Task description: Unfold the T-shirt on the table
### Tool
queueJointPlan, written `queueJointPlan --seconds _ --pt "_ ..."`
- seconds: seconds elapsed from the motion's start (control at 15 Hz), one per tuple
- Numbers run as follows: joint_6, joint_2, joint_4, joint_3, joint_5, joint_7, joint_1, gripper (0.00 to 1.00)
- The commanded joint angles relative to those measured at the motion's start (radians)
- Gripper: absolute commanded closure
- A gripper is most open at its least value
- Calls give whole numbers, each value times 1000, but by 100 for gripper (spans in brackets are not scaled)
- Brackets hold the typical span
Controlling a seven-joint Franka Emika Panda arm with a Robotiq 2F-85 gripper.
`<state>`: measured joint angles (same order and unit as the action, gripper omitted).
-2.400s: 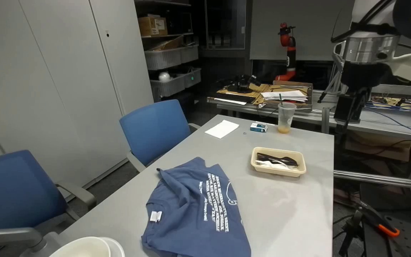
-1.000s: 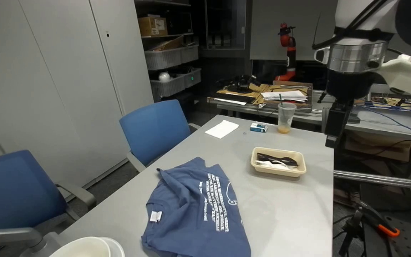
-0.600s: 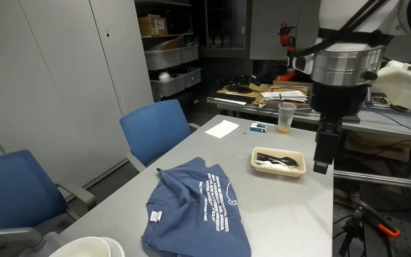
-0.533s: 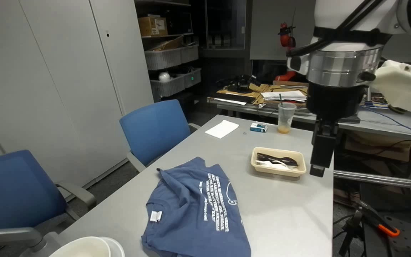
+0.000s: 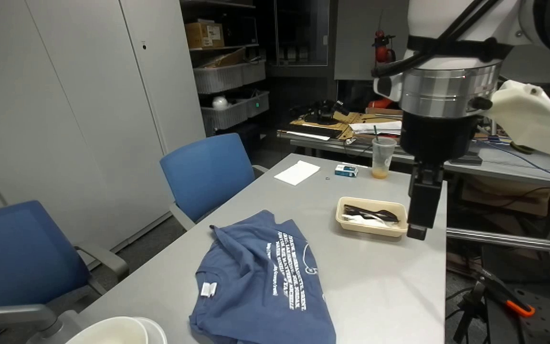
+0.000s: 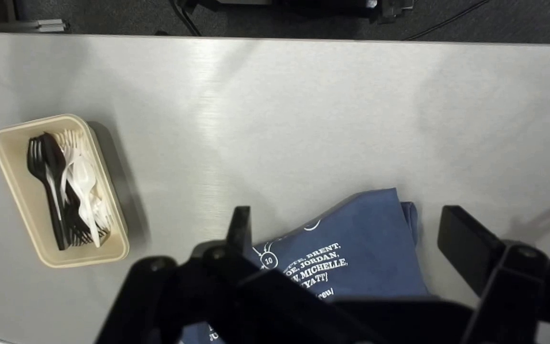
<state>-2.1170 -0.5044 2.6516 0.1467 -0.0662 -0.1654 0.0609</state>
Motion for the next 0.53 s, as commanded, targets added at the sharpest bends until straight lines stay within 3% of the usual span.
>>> queueJointPlan --seconds 0.0,0.47 --pt "-17 80 -49 4 0 -10 4 0" --pt "-150 434 -277 34 -8 -98 9 0"
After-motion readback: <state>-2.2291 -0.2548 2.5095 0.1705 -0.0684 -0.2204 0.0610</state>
